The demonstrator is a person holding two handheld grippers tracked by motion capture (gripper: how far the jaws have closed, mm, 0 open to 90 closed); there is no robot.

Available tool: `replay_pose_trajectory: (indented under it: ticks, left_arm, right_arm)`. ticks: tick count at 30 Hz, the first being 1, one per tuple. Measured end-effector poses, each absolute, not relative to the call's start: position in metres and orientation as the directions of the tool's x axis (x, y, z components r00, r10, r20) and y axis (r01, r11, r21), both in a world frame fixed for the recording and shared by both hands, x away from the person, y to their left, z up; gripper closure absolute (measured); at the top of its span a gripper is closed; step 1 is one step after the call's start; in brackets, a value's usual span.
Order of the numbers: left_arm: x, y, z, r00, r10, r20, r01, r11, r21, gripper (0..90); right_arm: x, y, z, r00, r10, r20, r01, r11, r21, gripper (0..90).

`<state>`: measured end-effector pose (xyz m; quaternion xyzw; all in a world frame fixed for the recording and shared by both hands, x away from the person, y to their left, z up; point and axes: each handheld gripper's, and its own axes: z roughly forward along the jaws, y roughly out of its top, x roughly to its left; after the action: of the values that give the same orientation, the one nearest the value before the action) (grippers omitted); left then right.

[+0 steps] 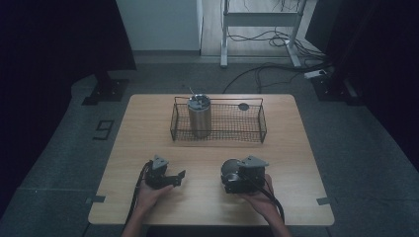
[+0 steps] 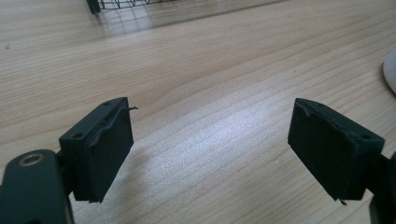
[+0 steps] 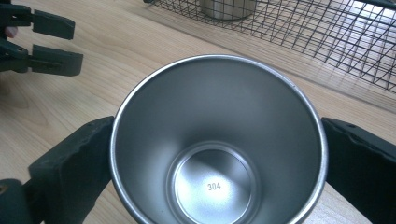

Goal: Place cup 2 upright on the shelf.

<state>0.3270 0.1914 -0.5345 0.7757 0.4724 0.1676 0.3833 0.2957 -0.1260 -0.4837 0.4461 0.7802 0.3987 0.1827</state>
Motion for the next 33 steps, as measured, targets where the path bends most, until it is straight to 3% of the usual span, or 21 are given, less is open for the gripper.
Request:
replay_pose_trajectory:
  ticks: [33]
  left_arm:
    - [0.3264, 0.1902, -0.5359, 0.496, 0.862, -0.106, 0.609, -0.258, 0.75, 14.3]
  right_arm:
    - [0.299, -0.1248, -0.4925, -0.587, 0.81, 0.005, 0.533, 0.381, 0.755, 7.0]
